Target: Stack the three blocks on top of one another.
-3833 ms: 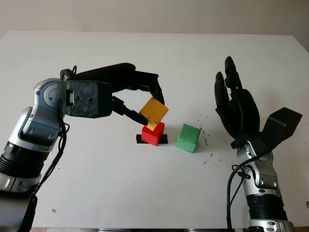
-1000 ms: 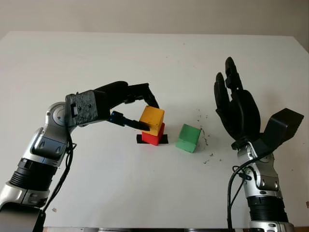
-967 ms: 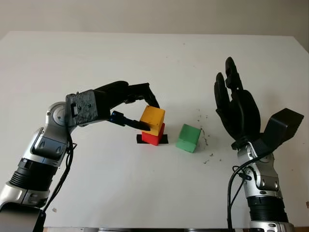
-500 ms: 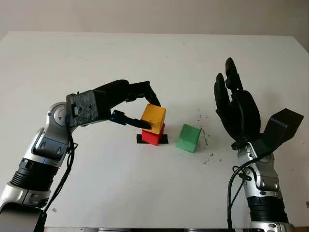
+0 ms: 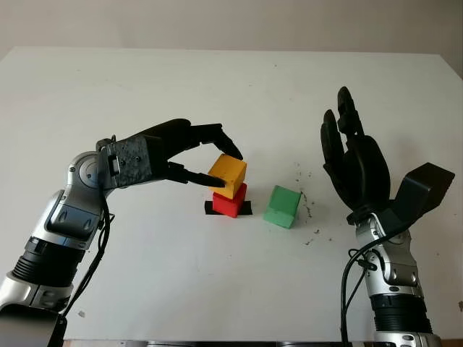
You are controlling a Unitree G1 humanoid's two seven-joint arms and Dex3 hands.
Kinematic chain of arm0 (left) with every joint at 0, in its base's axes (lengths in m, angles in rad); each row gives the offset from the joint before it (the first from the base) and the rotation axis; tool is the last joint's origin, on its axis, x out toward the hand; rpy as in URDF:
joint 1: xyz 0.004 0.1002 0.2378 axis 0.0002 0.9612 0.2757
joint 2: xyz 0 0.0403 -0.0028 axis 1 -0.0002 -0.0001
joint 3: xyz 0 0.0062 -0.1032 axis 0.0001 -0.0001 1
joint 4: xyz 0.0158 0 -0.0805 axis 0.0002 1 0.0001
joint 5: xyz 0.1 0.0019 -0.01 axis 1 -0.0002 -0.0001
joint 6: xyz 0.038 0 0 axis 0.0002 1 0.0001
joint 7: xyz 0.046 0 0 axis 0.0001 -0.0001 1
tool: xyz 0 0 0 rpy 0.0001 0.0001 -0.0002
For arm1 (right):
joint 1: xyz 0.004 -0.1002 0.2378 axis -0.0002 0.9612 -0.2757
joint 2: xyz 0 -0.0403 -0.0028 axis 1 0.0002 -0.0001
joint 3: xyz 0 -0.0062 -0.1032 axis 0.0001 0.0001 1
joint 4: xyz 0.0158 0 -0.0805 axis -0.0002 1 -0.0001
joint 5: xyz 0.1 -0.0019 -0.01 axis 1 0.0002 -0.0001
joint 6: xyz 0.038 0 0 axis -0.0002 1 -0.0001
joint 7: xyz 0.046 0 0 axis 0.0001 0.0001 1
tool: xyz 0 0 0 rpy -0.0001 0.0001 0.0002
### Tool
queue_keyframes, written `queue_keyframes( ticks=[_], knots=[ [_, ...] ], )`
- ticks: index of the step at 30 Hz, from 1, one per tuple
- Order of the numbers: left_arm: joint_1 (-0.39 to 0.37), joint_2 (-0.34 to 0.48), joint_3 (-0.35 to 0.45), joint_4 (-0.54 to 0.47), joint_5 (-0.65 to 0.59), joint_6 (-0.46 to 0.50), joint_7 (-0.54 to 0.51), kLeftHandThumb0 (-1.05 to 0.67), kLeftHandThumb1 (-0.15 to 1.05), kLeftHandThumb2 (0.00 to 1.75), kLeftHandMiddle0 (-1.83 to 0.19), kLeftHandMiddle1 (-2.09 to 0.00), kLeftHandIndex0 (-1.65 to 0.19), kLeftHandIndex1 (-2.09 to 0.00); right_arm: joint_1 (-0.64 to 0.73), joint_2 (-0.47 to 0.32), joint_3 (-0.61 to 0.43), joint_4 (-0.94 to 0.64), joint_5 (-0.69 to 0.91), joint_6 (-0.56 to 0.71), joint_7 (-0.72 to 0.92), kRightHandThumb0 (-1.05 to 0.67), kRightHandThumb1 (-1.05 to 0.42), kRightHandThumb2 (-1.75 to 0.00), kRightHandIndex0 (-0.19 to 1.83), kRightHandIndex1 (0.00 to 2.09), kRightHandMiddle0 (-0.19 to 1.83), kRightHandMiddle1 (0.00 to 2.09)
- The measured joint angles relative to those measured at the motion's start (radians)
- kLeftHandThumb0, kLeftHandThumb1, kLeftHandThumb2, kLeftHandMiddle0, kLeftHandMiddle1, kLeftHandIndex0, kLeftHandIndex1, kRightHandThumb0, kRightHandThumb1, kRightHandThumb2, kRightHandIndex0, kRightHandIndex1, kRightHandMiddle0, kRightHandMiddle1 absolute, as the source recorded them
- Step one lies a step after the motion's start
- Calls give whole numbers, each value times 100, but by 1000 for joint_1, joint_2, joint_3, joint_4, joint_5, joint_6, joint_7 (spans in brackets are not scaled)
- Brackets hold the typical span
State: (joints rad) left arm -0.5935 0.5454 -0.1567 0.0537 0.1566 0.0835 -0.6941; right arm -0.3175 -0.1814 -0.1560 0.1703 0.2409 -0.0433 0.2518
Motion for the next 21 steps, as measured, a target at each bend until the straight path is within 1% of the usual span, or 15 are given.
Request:
queue_keyframes(
  ticks=[11,15,16,17,18,19,20,21],
  knots=[
    [5,0,0,-19,-43,18,-28,-47,98,5,-2,-5,-28,-70,1,0,1,-1,-5,1,-1,-64,-105,-46,-19,0,-19,2],
    [7,0,0,-21,-57,18,-34,-47,98,5,-1,-4,-27,-70,3,0,1,-6,-6,2,-2,-64,-105,-46,-19,0,-19,2],
    [8,0,0,-21,-61,18,-35,-49,99,5,-1,-4,-22,-68,3,0,1,-6,-6,1,-1,-64,-105,-46,-19,0,-19,1],
    [10,0,0,-23,-64,18,-35,-50,99,6,-1,-4,-17,-65,3,0,1,-6,-6,1,0,-65,-105,-46,-19,0,-19,1],
    [13,0,1,-24,-66,14,-35,-52,99,6,-1,-5,-16,-56,3,0,1,-6,-5,1,1,-65,-105,-46,-19,0,-19,2],
    [16,0,3,-26,-73,3,-34,-58,102,7,1,-5,-8,-37,3,0,1,-6,-4,1,4,-65,-105,-46,-19,0,-19,2],
    [21,-2,7,-28,-85,-3,-34,-66,104,11,8,-3,3,-19,3,0,1,-6,-4,1,4,-64,-105,-46,-19,0,-19,2],
    [28,-5,15,-34,-98,-4,-29,-71,104,15,14,-2,10,-12,3,0,1,-6,-4,1,5,-64,-105,-45,-19,0,-19,2]
  ],
)
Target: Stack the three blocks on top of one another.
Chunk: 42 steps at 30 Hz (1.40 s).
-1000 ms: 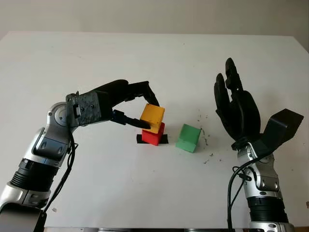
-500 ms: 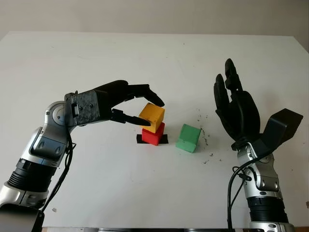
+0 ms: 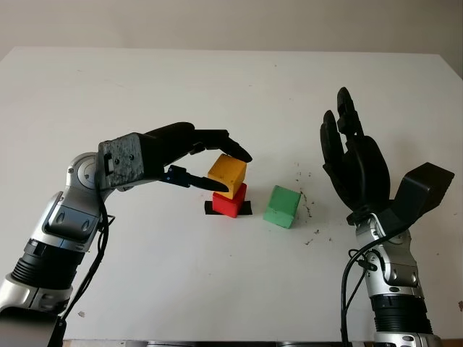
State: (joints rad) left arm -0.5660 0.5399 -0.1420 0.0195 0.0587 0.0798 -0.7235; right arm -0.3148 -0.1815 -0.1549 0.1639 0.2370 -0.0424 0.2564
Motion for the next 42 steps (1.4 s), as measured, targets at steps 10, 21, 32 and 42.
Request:
queue_keyframes(
  ticks=[10,21,32,42],
  knots=[
    [59,-116,174,-93,-90,62,286,-79,105,58,19,0,19,0,-23,-26,-20,-9,-2,4,2,-66,-105,-44,-19,0,-19,2],
    [90,-228,354,19,-230,-17,465,-74,105,63,19,0,19,0,-247,-335,11,85,-148,-97,249,-72,-95,-5,-12,5,0,11],
    [237,-267,393,44,-239,-46,552,-78,105,63,19,0,19,0,-373,-638,171,64,-455,-314,438,-60,-83,-5,-5,5,15,9],
    [260,-287,394,77,-242,-55,568,-79,105,63,19,0,19,0,-383,-736,272,78,-670,-681,403,-57,-81,-5,1,7,32,14]
  ],
)
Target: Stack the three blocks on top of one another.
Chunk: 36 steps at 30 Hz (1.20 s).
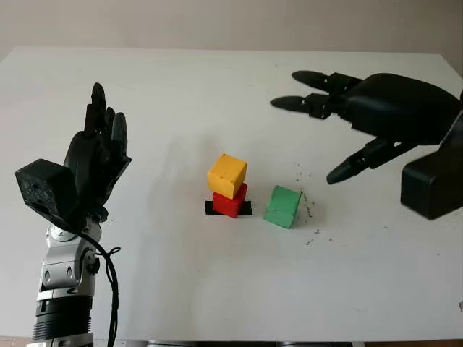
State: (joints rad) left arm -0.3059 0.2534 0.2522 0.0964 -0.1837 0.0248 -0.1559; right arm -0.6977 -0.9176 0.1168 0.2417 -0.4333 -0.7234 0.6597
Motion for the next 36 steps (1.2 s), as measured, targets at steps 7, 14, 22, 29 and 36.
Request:
queue_keyframes(
  ticks=[7,14,22,29,36],
  knots=[
    [0,-8,-3,3,-7,-2,-4,-79,105,61,19,0,19,0,-17,-2,33,13,-36,-87,-18,-57,-80,-5,4,6,47,15],
    [0,-8,-2,-6,-7,16,0,-80,105,60,19,0,19,0,-12,2,76,7,-67,-104,-26,-53,-80,-5,4,6,50,13],
    [3,-3,-3,-17,-5,24,-3,-81,105,60,19,0,19,0,3,37,126,33,-69,-122,-49,-50,-82,-6,4,5,50,10],
    [8,-1,-9,-27,1,28,-8,-81,105,60,19,0,19,0,17,55,149,43,-86,-130,-70,-53,-80,-5,2,5,52,10],
    [19,0,-12,-29,3,28,-18,-82,105,60,19,0,19,0,19,75,164,81,-114,-166,-126,-55,-79,-5,2,5,52,9]
  ],
)
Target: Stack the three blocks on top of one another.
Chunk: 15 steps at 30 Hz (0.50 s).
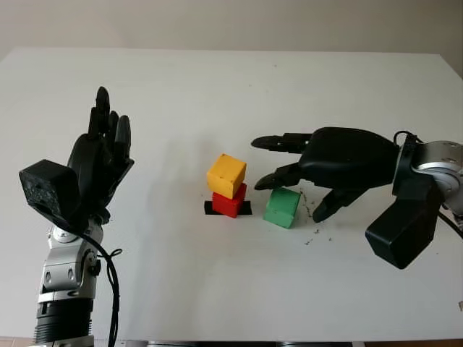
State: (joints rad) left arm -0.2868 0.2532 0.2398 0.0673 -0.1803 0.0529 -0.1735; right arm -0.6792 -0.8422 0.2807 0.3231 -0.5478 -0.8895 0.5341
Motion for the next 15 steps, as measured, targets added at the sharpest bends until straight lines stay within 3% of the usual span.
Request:
queue_keyframes(
  ticks=[15],
  knots=[
    [5,3,0,-2,-1,3,-8,-82,105,59,19,0,19,0,5,30,20,93,-25,-67,-83,-50,-84,-7,8,7,69,17]
  ],
)
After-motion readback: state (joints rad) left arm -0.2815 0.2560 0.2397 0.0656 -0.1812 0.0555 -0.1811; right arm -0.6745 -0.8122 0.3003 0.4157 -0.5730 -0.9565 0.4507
